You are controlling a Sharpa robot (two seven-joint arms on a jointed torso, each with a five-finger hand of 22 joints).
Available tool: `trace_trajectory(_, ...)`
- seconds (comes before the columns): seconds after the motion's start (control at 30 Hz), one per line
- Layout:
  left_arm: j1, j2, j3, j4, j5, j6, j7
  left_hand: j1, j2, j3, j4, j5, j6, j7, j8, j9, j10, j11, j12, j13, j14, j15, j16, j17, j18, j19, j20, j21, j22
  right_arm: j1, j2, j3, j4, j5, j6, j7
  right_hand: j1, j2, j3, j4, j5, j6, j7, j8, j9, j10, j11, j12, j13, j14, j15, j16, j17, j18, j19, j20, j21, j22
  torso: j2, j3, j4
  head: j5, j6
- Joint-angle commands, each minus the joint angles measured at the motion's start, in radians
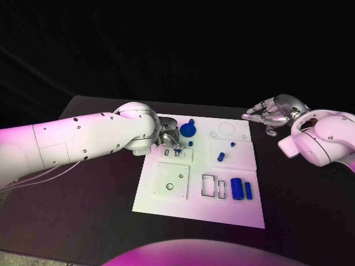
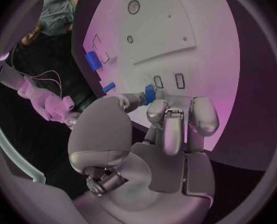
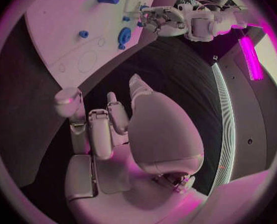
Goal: Assemble the parts on the task board
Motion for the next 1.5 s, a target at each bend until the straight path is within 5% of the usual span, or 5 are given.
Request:
trace_trajectory(0.03, -0.001, 0.004, 0.000, -0.001, -0.029, 0.023, -0.003, -0.008, 0.007, 0.135, -0.129, 0.004, 0.024, -0.025, 0.008, 0.076, 0.005, -0.002, 0.000, -0.002, 0.078, -0.009, 0.006, 0.178, -0.013, 0.004, -0.001, 0.005, -0.001, -0.001, -0.001, 0.000, 0.003, -0.018, 0.011, 0.005, 0.000, 0.004, -0.001, -0.003, 0.003, -0.005, -0.001, 0.005, 0.002, -0.007, 0.002, -0.004, -0.002, 0.044, 0.007, -0.004, 0.029, 0.020, -0.007, 0.001, -0.005, -0.001, 0.000, -0.0001, -0.0014, -0.001, -0.003)
trace_trajectory(1.5, -0.013, 0.017, -0.006, -0.017, -0.095, 0.057, -0.012, -0.066, 0.002, 0.139, -0.128, 0.004, 0.044, -0.044, 0.050, 0.101, 0.035, -0.018, 0.021, 0.017, 0.084, -0.023, 0.013, 0.191, -0.017, 0.021, -0.013, 0.014, 0.022, -0.001, -0.006, 0.000, 0.015, -0.024, -0.014, 0.027, 0.005, 0.004, -0.001, -0.003, 0.002, -0.005, -0.001, 0.008, 0.003, -0.017, 0.002, -0.012, -0.011, 0.041, 0.007, -0.008, 0.022, 0.022, -0.015, 0.001, -0.020, -0.012, 0.000, -0.0007, -0.0011, -0.005, -0.018)
